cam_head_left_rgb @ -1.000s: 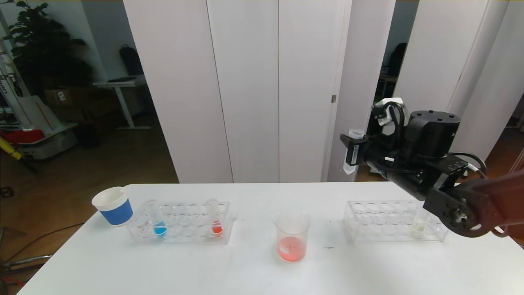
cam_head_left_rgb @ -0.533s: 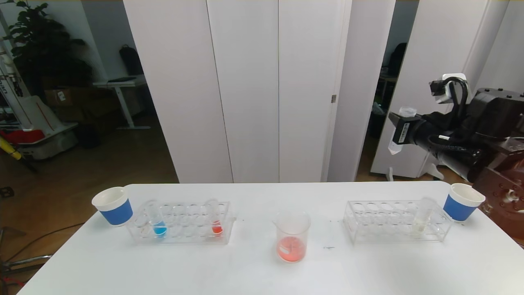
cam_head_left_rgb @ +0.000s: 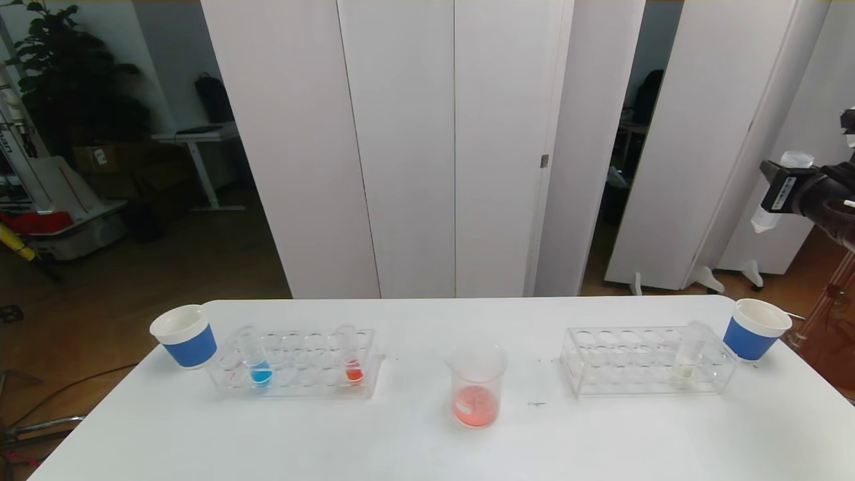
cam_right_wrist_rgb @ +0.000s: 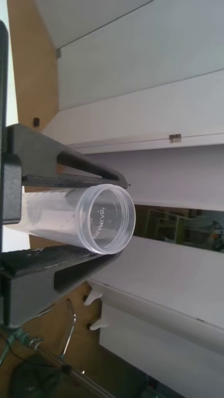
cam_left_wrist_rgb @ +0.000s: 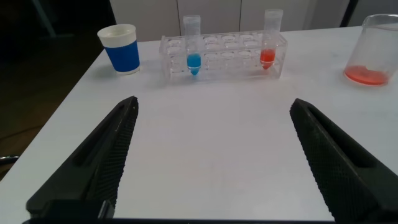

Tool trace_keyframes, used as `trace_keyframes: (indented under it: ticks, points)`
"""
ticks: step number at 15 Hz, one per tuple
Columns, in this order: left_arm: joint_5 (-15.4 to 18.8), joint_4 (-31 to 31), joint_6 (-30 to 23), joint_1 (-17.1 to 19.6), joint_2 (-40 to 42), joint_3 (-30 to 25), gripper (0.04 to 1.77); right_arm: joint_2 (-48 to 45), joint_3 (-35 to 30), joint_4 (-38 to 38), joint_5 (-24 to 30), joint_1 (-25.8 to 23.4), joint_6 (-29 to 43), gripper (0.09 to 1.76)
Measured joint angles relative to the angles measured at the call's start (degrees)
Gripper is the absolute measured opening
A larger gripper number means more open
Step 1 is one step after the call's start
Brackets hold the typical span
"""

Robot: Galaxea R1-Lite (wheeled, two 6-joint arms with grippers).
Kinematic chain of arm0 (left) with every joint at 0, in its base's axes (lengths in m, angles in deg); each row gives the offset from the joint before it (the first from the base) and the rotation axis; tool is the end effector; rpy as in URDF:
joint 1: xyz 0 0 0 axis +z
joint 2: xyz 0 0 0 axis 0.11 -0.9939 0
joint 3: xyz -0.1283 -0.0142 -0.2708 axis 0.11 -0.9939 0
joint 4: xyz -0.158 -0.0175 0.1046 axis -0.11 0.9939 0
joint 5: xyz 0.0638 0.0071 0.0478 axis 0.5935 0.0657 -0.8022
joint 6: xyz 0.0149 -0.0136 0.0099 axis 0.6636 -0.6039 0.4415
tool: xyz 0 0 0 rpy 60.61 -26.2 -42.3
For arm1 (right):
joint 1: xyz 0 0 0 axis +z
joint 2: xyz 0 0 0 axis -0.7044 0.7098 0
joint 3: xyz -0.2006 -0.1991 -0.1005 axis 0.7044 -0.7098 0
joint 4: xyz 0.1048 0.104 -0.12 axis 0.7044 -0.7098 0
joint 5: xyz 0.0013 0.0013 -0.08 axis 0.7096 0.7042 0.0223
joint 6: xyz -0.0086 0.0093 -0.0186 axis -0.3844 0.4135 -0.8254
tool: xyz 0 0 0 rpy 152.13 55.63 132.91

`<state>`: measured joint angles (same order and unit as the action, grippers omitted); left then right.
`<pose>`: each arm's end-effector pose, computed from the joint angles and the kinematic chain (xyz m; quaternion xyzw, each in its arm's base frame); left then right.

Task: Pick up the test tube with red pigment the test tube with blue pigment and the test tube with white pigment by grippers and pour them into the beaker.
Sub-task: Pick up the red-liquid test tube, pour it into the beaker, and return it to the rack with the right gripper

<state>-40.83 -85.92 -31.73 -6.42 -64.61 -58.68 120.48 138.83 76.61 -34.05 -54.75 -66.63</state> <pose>-0.0228 -0.0006 0.0747 0.0197 0.0059 -0.0140 0.9997 0.3315 -0.0582 0.2384 -0.0243 -0.0526 -0.0852 0.9947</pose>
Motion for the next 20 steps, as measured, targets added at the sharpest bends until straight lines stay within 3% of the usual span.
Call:
trace_keyframes:
  ticks: [4,8,11,20]
  points:
    - [0.0,0.0,0.0,0.0,0.0,0.0,1.74,2.0,-0.1,0.2,3.0,-8.6,0.7,0.61]
    - [0.0,0.0,0.0,0.0,0.0,0.0,1.74,6.7,-1.4,2.8,3.1,-12.4,1.6,0.61]
    - [0.0,0.0,0.0,0.0,0.0,0.0,1.74,10.6,-2.9,8.0,3.4,-12.8,2.0,0.61]
    - [0.0,0.0,0.0,0.0,0.0,0.0,1.74,18.8,-6.0,10.1,2.9,-10.4,3.4,0.61]
